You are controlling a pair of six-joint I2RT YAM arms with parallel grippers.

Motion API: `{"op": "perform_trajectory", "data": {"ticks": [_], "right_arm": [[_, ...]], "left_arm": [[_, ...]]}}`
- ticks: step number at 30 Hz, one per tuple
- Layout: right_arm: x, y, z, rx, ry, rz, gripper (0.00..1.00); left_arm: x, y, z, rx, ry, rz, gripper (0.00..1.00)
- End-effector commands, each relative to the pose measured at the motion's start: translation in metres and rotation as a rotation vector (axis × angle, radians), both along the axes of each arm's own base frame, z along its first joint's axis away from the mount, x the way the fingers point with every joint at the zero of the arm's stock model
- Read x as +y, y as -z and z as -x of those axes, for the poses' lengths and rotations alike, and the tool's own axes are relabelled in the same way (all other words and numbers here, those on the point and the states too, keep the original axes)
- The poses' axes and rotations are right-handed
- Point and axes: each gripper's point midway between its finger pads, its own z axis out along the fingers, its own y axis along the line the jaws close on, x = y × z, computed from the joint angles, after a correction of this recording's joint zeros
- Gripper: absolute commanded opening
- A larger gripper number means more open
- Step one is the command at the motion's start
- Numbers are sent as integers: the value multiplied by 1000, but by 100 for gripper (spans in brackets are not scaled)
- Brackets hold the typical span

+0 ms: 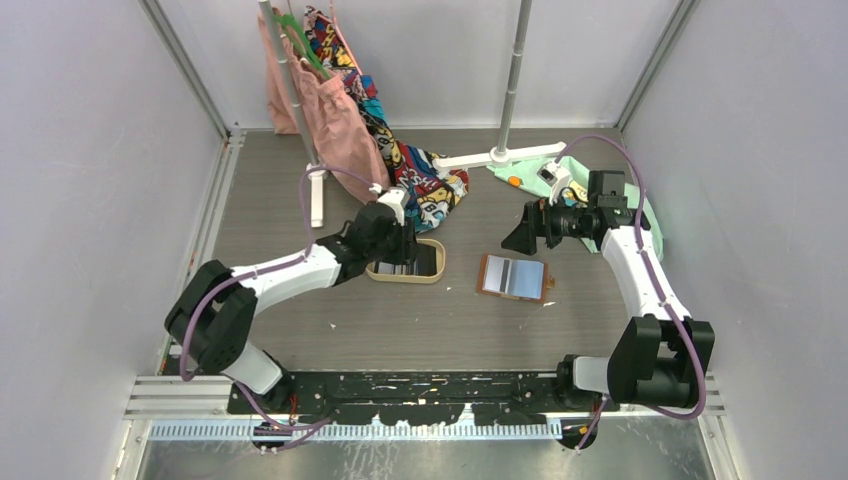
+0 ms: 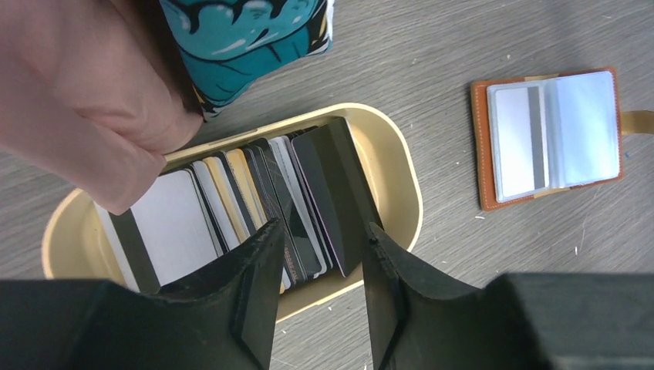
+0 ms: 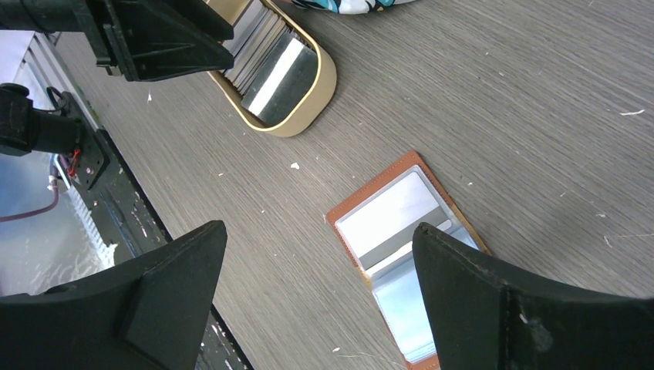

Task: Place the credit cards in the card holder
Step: Pick up the credit card from the storage box.

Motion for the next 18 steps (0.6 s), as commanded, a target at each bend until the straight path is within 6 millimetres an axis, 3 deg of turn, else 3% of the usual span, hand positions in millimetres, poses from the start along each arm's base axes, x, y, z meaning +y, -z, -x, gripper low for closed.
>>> {"op": "perform_trajectory", "data": {"ticks": [1, 10, 18], "right_arm": [[0, -9, -8, -56, -13, 16, 95], [-2, -6, -8, -54, -11, 27, 95], [-2, -8, -7, -57, -13, 28, 95]], "left_arm": [[-11, -3, -11, 37, -50, 52, 42], [-16, 23, -14, 104, -49, 14, 40], [-28, 36, -6, 159, 4, 21, 26]]}}
